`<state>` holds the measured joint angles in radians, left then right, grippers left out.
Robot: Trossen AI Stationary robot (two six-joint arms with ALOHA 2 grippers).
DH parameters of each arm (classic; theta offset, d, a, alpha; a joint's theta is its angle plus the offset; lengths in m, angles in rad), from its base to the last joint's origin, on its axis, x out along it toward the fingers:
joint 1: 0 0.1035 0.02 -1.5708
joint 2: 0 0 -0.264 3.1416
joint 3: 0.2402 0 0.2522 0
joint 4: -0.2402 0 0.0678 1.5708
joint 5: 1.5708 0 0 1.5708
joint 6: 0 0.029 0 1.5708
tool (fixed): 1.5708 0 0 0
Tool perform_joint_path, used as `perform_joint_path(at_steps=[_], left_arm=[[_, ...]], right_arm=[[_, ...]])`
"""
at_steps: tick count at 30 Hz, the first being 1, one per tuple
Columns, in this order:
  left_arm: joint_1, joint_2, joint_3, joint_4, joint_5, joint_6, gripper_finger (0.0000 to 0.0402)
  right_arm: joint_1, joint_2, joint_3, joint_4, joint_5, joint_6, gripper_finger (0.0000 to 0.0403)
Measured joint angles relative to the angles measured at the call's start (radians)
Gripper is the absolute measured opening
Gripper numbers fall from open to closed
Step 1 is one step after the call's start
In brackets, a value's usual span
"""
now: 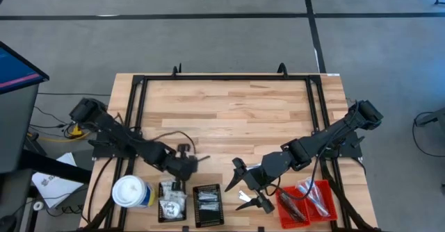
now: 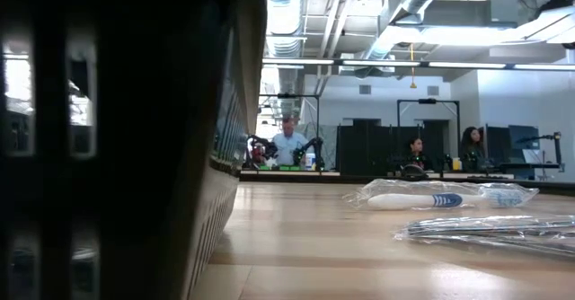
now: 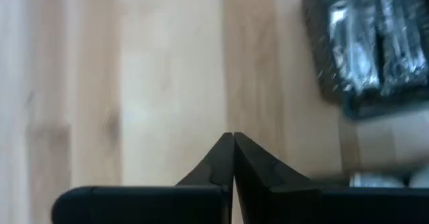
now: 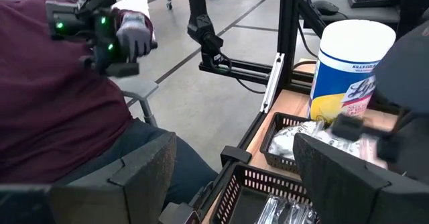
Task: Pick & Place Travel size toiletries
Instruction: Adjust the black bins
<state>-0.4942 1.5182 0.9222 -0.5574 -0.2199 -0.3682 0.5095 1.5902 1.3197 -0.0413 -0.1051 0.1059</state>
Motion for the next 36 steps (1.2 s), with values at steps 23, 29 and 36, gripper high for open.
perform_joint_path(at_steps=[23, 29, 36], left_arm=[[-0.068, 0.088, -0.002, -0.158, 0.122, -0.235, 0.0], [-0.123, 0.088, -0.002, -0.144, 0.127, -0.302, 0.0], [-0.145, 0.088, 0.024, -0.135, 0.052, -0.276, 0.0]], right_arm=[[0.0, 0.0, 0.0, -0.004, 0.0, 0.0, 0.0294], [0.0, 0.0, 0.0, -0.004, 0.0, 0.0, 0.0294], [0.0, 0.0, 0.0, -0.004, 0.0, 0.0, 0.0294]])
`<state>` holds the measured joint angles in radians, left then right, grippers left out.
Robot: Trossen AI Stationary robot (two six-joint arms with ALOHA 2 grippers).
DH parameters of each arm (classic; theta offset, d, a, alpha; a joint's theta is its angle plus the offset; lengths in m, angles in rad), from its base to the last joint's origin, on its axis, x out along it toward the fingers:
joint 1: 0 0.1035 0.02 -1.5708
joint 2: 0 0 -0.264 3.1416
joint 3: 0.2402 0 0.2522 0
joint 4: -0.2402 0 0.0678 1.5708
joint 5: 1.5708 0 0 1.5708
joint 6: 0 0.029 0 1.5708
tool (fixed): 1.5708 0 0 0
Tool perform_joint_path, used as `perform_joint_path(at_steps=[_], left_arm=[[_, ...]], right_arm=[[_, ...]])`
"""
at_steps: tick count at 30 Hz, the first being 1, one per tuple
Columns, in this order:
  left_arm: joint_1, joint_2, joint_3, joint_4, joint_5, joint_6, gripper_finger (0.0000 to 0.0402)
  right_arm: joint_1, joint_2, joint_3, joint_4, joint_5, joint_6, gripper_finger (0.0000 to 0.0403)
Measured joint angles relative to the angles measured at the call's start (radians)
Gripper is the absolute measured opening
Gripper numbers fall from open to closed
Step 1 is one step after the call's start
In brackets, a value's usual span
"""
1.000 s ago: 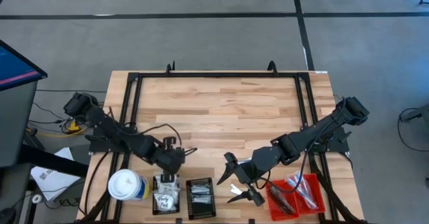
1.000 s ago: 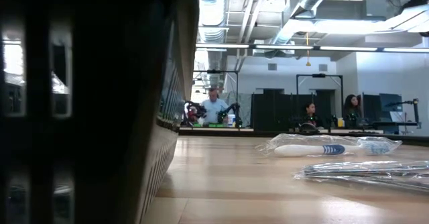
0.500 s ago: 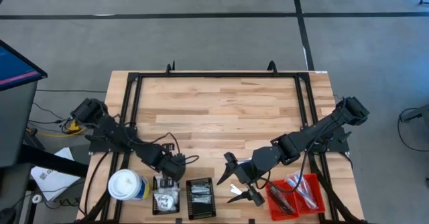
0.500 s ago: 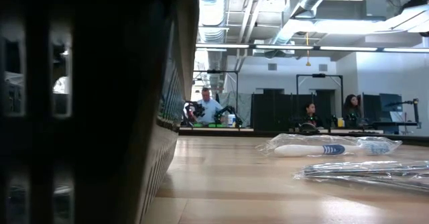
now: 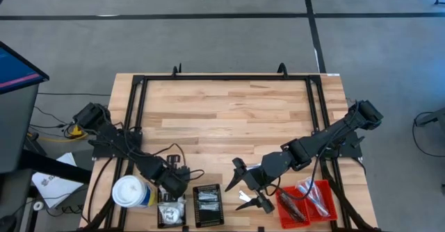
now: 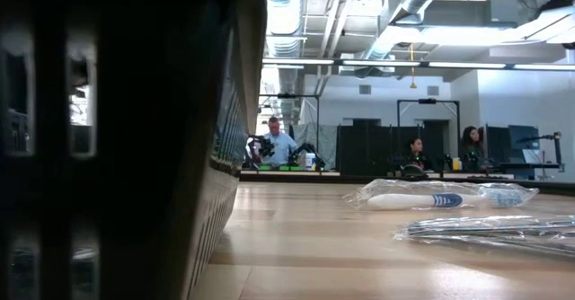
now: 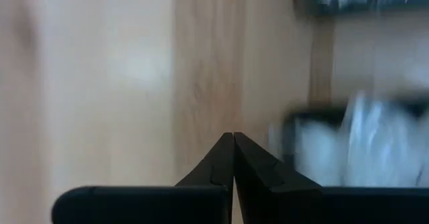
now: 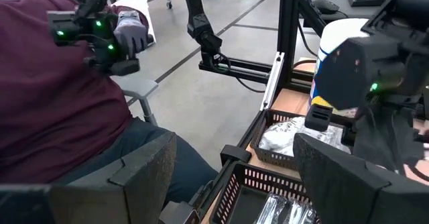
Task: Pick & Place Travel size toiletries
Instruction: Adjust the black bins
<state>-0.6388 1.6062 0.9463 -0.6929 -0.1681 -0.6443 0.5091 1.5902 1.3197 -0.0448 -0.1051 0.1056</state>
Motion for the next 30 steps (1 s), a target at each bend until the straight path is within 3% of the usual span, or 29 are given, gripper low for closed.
perform_joint_path(at_steps=[4, 6, 10, 15, 22, 27, 30], left_arm=[[0.023, 0.0, 0.092, 0.006, -0.147, 0.15, 0.0], [0.04, -0.001, 0.14, 0.037, -0.172, 0.251, 0.0], [0.081, 0.018, 0.204, 0.147, -0.111, 0.449, 0.0], [0.103, 0.146, 0.309, 0.206, -0.076, 0.614, 0.0], [0.105, 0.371, 0.495, 0.212, -0.061, 0.746, 0.0], [0.106, 0.435, 0.546, 0.224, -0.018, 0.777, 0.0], [0.114, 0.438, 0.547, 0.257, 0.066, 0.772, 0.0]], right_arm=[[-0.002, 0.0, 0.0, 0.0, 0.0, 0.0, 0.0294], [-0.002, 0.0, 0.0, 0.0, 0.0, 0.0, 0.0294], [-0.002, 0.0, 0.0, 0.0, 0.0, 0.0, 0.0294], [0.002, 0.0, 0.001, -0.068, 0.0, 0.047, 0.0294], [0.056, -0.02, 0.001, -0.198, -0.002, 0.106, 0.0294], [0.094, -0.035, 0.0, -0.214, 0.002, 0.097, 0.0294], [0.104, -0.041, 0.0, -0.208, 0.005, 0.073, 0.0294]])
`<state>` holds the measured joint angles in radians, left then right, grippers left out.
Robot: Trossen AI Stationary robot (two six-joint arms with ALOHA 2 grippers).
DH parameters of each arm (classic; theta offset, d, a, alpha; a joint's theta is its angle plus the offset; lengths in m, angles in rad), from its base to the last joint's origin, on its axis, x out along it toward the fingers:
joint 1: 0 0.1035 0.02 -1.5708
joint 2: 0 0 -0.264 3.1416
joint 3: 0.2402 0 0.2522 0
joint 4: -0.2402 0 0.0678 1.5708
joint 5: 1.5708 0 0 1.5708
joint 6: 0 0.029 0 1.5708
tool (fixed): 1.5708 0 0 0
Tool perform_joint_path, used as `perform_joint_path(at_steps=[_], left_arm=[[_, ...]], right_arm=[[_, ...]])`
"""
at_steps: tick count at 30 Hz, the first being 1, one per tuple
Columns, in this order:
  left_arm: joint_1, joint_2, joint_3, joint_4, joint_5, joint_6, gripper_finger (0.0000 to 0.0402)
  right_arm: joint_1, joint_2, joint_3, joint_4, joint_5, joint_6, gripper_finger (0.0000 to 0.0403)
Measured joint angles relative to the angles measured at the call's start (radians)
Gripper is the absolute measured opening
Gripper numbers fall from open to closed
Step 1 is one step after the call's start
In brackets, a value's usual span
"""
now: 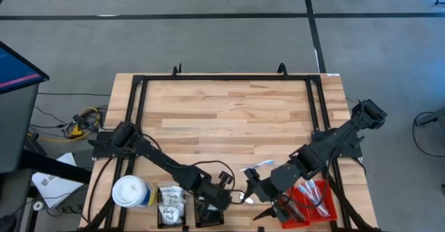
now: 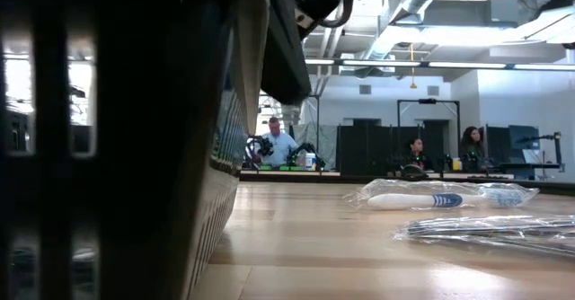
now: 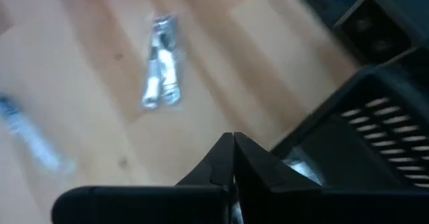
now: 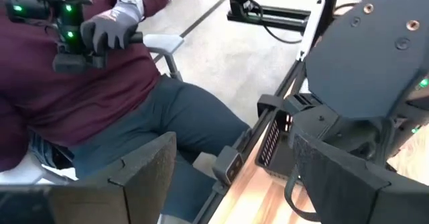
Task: Pick & Place Travel size toiletries
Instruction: Adjust the black bins
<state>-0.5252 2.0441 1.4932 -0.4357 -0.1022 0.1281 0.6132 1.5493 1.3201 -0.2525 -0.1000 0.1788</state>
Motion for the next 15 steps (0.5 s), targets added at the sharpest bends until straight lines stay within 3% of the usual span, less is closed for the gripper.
perform_joint_path(at_steps=[4, 15], left_arm=[[0.001, 0.0, 0.001, -0.002, 0.077, -0.018, 0.0], [-0.023, 0.0, 0.0, -0.027, 0.106, -0.057, 0.0]], right_arm=[[0.0, 0.0, 0.0, -0.006, 0.001, -0.002, 0.0294], [-0.015, 0.0, 0.0, -0.003, 0.004, -0.002, 0.0294]])
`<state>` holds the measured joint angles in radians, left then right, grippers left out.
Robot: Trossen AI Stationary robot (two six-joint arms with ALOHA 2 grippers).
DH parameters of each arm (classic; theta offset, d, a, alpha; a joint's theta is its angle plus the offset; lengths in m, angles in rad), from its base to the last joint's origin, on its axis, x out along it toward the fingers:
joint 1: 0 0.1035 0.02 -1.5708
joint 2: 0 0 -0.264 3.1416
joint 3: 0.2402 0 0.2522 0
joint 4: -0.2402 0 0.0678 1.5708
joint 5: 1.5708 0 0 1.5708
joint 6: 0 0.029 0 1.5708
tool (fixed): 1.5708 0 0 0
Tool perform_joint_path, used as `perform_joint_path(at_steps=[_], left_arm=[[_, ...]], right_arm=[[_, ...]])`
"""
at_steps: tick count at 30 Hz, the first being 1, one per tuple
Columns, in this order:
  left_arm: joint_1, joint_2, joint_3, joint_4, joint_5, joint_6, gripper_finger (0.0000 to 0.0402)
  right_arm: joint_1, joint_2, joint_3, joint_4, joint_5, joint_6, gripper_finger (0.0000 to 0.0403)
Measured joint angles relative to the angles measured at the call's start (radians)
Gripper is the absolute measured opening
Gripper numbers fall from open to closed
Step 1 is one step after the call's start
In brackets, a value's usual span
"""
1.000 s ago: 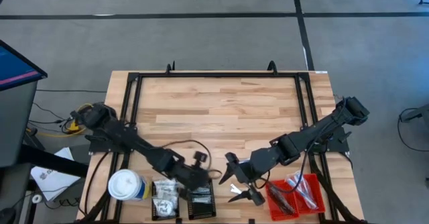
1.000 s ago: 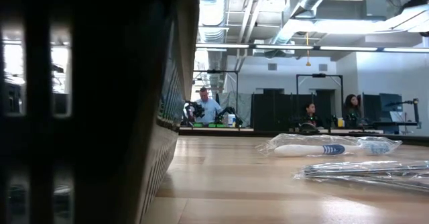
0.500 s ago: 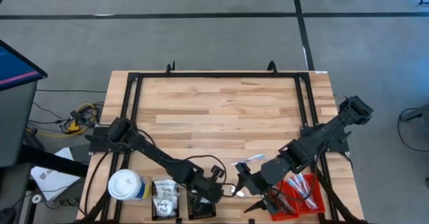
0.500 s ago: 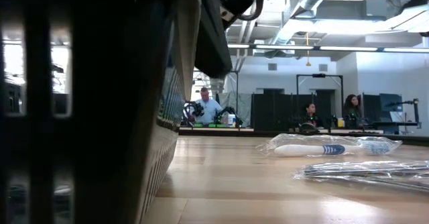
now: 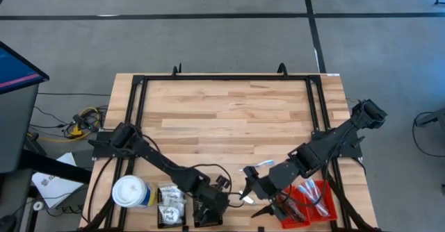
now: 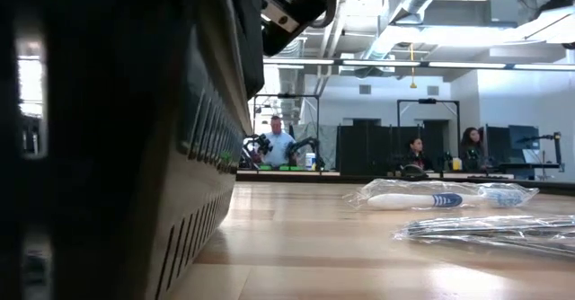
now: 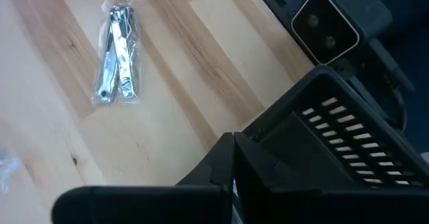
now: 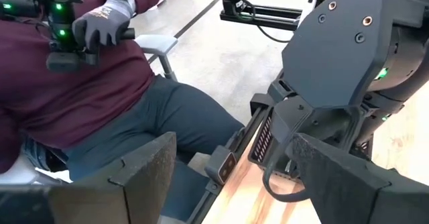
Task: Pick & Place Travel size toiletries
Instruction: Adjust the black bins
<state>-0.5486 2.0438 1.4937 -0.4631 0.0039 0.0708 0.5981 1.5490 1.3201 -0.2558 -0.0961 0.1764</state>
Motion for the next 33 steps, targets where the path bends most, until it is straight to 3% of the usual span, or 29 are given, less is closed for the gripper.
perform_joint_path(at_steps=[7, 22, 28, 33], left_arm=[[0.007, 0.0, -0.001, 0.078, -0.008, 0.054, 0.0], [0.025, 0.051, -0.003, 0.039, 0.04, 0.024, 0.0], [-0.006, 0.011, -0.003, 0.006, -0.039, 0.006, 0.0], [-0.029, -0.049, -0.003, -0.033, -0.175, 0.007, 0.0]], right_arm=[[-0.004, 0.0, 0.0, 0.001, 0.0, -0.002, 0.0294], [-0.01, 0.0, 0.0, 0.002, -0.001, 0.0, 0.0294], [-0.01, 0.0, 0.0, 0.002, -0.001, 0.0, 0.0294], [-0.01, 0.001, 0.0, 0.005, -0.001, 0.0, 0.0294]])
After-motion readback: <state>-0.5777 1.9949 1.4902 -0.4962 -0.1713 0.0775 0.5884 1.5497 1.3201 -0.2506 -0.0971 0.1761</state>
